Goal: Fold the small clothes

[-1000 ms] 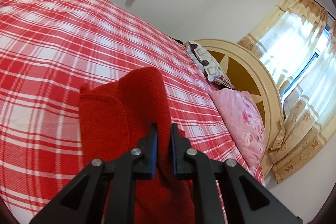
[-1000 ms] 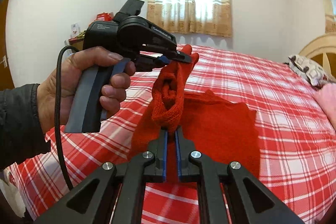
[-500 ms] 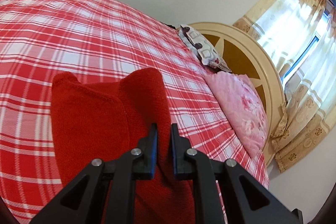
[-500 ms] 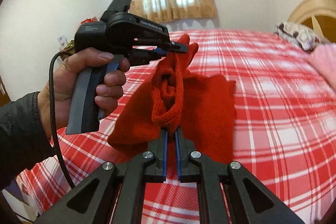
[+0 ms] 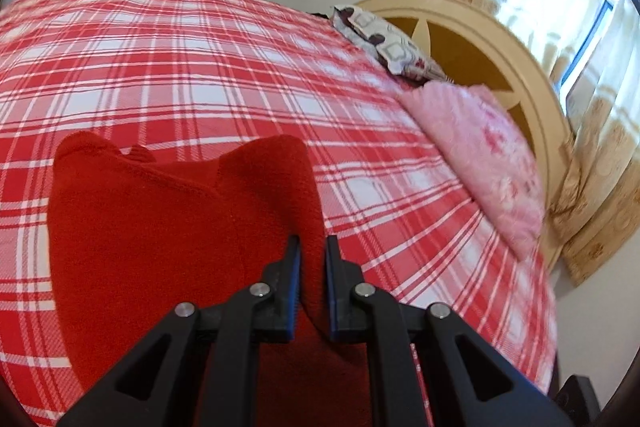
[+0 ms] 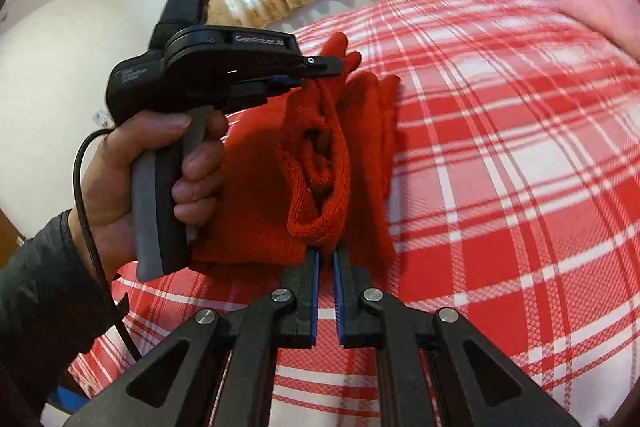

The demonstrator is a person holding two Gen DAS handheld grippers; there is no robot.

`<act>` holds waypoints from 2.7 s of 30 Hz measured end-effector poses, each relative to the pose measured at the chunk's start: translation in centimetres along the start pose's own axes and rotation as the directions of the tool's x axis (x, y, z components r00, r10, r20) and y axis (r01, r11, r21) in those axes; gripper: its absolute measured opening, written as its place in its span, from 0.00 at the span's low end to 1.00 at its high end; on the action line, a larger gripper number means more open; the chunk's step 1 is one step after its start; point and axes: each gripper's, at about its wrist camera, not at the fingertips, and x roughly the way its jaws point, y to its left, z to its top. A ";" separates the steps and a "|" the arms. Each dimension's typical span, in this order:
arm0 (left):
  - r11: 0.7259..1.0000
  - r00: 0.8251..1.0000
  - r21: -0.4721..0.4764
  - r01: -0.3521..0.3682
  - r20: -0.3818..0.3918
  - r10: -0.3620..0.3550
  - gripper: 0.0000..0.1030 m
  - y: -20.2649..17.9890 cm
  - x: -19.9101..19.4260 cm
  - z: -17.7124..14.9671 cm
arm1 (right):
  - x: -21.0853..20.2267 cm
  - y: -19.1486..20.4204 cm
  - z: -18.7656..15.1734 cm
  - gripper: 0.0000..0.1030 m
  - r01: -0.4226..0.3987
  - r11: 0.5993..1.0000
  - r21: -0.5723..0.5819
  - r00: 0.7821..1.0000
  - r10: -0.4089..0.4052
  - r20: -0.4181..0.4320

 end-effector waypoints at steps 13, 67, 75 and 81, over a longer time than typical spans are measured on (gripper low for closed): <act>0.974 0.997 0.215 -0.078 0.041 0.071 0.46 -3.2 -2.3 -2.1 | 0.1 -3.0 -0.5 0.15 -0.073 0.990 0.123 0.997 0.072 0.010; 0.968 0.967 0.030 -0.250 0.053 0.249 1.00 5.4 -6.2 -11.7 | 8.8 -3.7 11.3 0.21 0.061 0.997 0.050 0.997 -0.058 -0.053; 0.962 0.962 0.049 -0.269 0.055 0.266 1.00 5.2 -6.1 -11.4 | 8.1 -3.6 10.6 0.21 0.099 0.995 0.028 0.994 -0.097 -0.039; 0.963 0.964 0.048 -0.265 0.042 0.263 1.00 5.1 -5.7 -11.2 | 8.4 -3.2 11.1 0.21 0.111 0.994 -0.005 0.993 -0.111 -0.045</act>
